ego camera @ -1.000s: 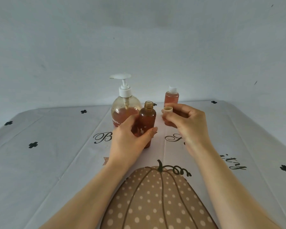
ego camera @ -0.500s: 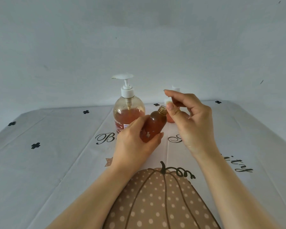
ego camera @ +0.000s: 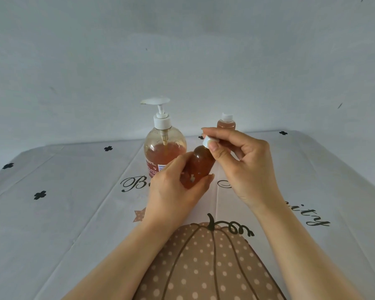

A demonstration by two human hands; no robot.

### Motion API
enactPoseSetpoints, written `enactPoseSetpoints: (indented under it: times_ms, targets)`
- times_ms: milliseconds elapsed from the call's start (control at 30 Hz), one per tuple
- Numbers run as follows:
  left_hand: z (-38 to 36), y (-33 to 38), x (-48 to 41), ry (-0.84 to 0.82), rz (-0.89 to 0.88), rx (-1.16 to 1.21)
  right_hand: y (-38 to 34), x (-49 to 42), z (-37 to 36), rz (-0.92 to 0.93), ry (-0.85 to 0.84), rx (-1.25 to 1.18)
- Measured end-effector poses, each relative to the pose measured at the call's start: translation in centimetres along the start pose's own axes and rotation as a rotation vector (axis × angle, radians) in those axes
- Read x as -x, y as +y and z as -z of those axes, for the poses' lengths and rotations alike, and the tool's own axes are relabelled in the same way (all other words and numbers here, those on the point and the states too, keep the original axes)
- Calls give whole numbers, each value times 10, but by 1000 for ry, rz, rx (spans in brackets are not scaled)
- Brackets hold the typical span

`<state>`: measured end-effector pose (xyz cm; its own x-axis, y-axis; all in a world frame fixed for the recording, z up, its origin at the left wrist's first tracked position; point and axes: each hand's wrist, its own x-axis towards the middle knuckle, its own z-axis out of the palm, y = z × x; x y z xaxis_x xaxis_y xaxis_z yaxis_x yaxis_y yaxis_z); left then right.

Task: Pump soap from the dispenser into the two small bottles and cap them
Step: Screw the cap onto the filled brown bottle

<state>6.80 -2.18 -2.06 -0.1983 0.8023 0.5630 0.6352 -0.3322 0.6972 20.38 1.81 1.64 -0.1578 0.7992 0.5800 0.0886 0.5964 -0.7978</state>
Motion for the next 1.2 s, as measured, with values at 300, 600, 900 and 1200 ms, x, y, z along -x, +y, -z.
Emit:
enactPoseSetpoints:
  times_ms: [300,600,900,1200]
  targets:
    - [1,1,1,-14,-2,-14,-1,-2,0,-64,61,-66]
    - [1,0,0,0,40,8,-3,-3,1,-125,50,-173]
    - [1,0,1,-4,34,22,-2,-3,2,-145,-37,-225]
    - [0,0,0,-4,23,20,-3,-3,2,-145,-48,-272]
